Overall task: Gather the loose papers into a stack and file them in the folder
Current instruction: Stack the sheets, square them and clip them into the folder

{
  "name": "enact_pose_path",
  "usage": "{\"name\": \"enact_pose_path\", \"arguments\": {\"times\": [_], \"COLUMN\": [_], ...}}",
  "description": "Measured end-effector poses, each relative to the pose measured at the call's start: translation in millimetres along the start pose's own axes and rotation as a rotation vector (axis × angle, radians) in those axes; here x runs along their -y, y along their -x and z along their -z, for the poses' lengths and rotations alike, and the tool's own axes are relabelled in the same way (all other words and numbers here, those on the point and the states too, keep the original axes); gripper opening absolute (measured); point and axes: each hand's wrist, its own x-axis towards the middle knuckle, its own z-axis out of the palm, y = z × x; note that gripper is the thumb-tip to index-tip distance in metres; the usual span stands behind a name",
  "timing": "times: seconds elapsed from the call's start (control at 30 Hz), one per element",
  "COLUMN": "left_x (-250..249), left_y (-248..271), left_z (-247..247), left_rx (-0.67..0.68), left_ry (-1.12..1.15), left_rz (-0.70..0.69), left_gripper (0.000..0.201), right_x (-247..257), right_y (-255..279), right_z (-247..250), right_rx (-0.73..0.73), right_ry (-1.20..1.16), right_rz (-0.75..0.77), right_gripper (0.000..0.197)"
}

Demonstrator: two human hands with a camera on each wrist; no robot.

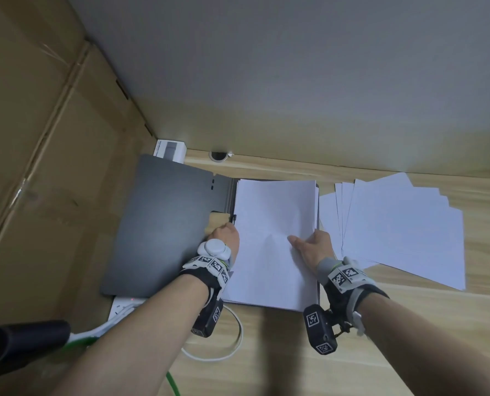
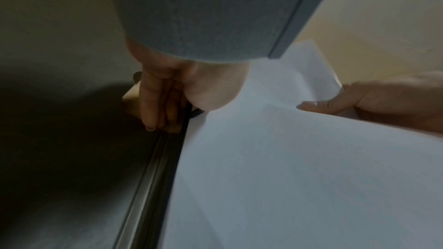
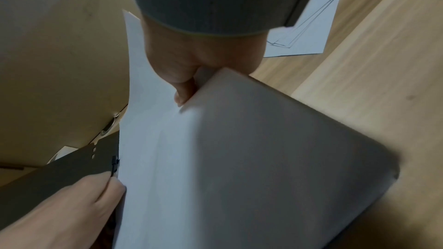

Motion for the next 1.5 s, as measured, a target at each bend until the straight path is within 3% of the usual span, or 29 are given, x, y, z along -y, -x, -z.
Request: {"name": "enact_pose_path", "arguments": {"times": [0.07,0.17,0.23,0.3,0.33,0.5,0.57,0.63,0.73,0.83,0.93,1.07,1.2,1.4,1.5], "left_x": [6,10,3,-1,-1,1,3,5,-6,-31,-72,-151,-223,-256,-256], "left_y": [-16,-13,-9,3,1,2,2,3,10,26,50,90,125,169,183], "left_z": [-13,-14,-6,13,9,1,-5,-1,11,24,29,11,-26,-67,-73], "left_rx": [-0.095,-0.109,-0.115,0.043,0.11,0.033,0.066,0.044,0.008,-0.084,-0.085,0.039,0.151,0.15,0.24], "left_ry": [0.061,0.05,0.054,-0.023,-0.028,-0.038,-0.035,-0.02,0.034,0.105,0.186,0.331,0.382,0.356,0.239], "left_rz": [-0.119,-0.16,-0.098,-0.019,-0.043,-0.003,0.0,0.023,0.082,-0.018,-0.216,-0.379,-0.527,-0.581,-0.597], "left_gripper": [0.037,0.04,0.037,0.024,0.017,0.034,0.039,0.042,0.043,0.039,0.024,0.016,0.021,0.036,0.051], "right_x": [-1,-3,-5,-5,-6,-7,-9,-15,-43,-82,-113,-144,-181,-209,-223], "right_y": [-3,-6,-9,-11,-12,-14,-16,-23,-42,-48,-43,-23,-10,-4,-3], "right_z": [1,2,1,-1,-2,4,17,38,84,136,165,186,205,218,231], "right_rx": [0.009,0.013,0.025,0.034,0.039,0.122,0.071,-0.079,-0.255,-0.117,0.051,-0.015,0.004,0.166,0.186], "right_ry": [-0.007,-0.014,-0.008,-0.007,-0.01,-0.078,-0.091,-0.003,0.351,0.656,0.795,0.729,0.69,0.572,0.469], "right_rz": [-0.003,-0.009,-0.028,-0.036,-0.032,0.015,0.108,0.218,0.326,0.304,0.3,0.324,0.325,0.366,0.432], "right_gripper": [0.044,0.044,0.043,0.041,0.038,0.018,0.015,0.017,0.028,0.037,0.046,0.026,0.018,0.012,0.007]}}
